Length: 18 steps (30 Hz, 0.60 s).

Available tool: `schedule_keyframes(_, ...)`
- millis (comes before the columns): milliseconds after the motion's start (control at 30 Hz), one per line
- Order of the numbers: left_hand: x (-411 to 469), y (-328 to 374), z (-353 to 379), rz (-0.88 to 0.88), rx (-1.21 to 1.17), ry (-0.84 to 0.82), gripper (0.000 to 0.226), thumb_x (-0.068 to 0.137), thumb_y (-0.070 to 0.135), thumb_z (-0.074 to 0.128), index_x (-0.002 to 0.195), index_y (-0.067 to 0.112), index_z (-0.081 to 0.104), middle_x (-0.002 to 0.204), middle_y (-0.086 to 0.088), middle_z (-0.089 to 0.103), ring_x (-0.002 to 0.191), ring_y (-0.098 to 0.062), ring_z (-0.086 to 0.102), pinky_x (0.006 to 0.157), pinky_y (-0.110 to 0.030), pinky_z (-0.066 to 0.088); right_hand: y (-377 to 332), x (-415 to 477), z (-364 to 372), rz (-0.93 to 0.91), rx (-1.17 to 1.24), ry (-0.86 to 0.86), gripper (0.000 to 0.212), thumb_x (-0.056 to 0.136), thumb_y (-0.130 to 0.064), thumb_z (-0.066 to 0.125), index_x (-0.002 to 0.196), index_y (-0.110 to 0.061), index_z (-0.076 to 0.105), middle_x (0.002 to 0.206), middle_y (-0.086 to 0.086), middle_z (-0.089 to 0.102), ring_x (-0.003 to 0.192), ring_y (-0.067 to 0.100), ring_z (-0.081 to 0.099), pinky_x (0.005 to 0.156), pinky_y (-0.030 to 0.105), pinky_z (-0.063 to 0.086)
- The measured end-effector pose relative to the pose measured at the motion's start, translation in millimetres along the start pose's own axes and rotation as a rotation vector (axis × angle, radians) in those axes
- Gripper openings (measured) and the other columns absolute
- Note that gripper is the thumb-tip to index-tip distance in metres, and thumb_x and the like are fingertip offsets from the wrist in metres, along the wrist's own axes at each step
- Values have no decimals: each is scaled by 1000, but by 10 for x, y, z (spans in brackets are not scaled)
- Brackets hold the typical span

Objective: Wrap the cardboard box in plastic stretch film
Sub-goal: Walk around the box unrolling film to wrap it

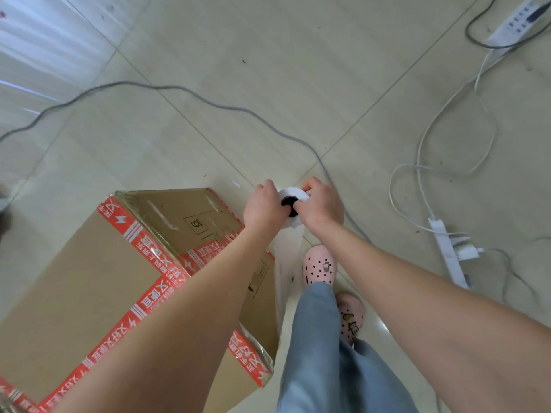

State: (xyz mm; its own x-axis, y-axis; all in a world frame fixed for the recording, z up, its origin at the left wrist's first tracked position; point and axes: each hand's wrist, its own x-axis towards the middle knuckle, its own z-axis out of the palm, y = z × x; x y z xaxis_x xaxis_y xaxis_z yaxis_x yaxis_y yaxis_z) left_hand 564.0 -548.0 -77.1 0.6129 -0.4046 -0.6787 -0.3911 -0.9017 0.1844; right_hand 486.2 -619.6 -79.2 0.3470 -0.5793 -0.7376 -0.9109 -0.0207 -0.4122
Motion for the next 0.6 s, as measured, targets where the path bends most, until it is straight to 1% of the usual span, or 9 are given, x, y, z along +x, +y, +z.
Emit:
schedule_keyframes(33,54,11,-45,103,76,-9,28,84,17,59,107,7,48,103,-10,51,86,-31,56,58,-33,36,-32,19,17,-11,-19,-2,16,79,-20,62,92,-26,55,102,5,54,79,26,52,63,27,35)
schedule_keyframes(100,159,47,-134,289,230,-21,28,84,13,58,111,10,50,108,-11,50,89,-33,58,58,-35,33,-90,60,47,-29,-59,-3,13,79,-23,62,89,-27,55,99,4,53,75,25,48,62,26,33)
schedule_keyframes(133,197,61,-179,342,284,-20,26,83,12,59,108,10,51,106,-11,51,88,-33,58,57,-35,32,-119,76,58,-40,-73,-2,12,79,-24,62,86,-28,54,98,4,54,74,25,48,62,27,33)
schedule_keyframes(200,242,76,-233,357,327,-27,20,84,12,57,103,9,53,101,-10,52,87,-33,58,56,-35,31,-160,96,51,-63,-104,-11,8,80,-25,61,86,-26,56,98,5,58,77,27,50,63,27,33)
schedule_keyframes(333,275,-6,-249,233,181,-18,12,82,11,55,94,9,53,96,-10,55,84,-32,59,57,-32,35,-276,126,12,-140,-196,-19,18,83,-20,57,100,-22,62,108,4,59,94,27,59,67,27,35)
schedule_keyframes(400,306,-77,-271,130,66,9,10,80,12,56,87,12,51,90,-8,56,80,-30,57,55,-30,34,-332,148,18,-151,-186,9,21,83,-17,57,103,-21,60,111,3,58,96,26,58,68,26,35)
schedule_keyframes(467,337,-150,-315,12,-61,34,12,77,15,58,84,14,49,85,-7,58,75,-28,56,53,-28,36,-391,170,31,-103,-153,14,27,82,-21,61,108,-22,55,115,3,54,96,25,58,67,27,32)
schedule_keyframes(533,364,-211,-356,-94,-197,50,16,75,19,62,83,12,49,83,-9,63,73,-29,61,58,-33,48,-453,206,55,-23,-108,-34,36,80,-28,64,114,-23,51,117,5,52,99,26,57,68,28,33)
schedule_keyframes(600,377,-255,-394,-196,-320,71,19,74,21,63,81,9,50,81,-11,64,72,-31,66,65,-40,56,-524,255,94,-2,-49,-70,40,80,-28,64,117,-23,50,117,6,53,102,26,57,69,27,34)
